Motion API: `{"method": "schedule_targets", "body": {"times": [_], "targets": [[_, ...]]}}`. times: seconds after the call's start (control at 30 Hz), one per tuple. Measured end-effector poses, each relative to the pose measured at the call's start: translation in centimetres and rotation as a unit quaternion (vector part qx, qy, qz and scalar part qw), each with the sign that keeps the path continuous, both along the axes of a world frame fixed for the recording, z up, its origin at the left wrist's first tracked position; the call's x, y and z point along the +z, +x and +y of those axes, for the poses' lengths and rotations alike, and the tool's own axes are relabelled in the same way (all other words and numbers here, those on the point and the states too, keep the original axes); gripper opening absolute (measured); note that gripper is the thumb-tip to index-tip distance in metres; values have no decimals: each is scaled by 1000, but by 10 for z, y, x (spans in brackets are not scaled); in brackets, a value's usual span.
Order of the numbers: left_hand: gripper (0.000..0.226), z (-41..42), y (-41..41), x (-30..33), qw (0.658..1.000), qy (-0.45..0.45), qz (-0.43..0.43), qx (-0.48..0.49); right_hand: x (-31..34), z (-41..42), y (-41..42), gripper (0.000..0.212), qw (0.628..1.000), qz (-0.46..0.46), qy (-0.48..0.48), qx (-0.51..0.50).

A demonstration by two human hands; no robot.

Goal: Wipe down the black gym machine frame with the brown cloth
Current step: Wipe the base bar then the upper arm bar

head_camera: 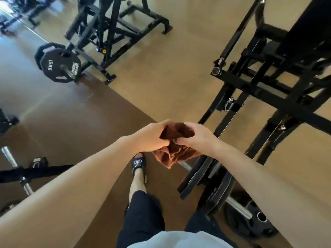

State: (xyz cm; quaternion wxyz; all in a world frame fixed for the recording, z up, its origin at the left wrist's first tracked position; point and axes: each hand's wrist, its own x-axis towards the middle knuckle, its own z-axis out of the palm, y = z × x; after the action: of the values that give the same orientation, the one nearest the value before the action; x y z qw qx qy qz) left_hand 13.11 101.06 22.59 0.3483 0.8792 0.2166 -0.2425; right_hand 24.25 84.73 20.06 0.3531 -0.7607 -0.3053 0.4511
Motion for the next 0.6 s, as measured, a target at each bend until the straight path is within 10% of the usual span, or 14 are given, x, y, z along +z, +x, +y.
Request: {"method": "schedule_targets", "body": {"times": [0.6], "targets": [[29,302,204,-64,951,-56,-38,-303,-40,277,85,33,930,17,-81,-358]]}}
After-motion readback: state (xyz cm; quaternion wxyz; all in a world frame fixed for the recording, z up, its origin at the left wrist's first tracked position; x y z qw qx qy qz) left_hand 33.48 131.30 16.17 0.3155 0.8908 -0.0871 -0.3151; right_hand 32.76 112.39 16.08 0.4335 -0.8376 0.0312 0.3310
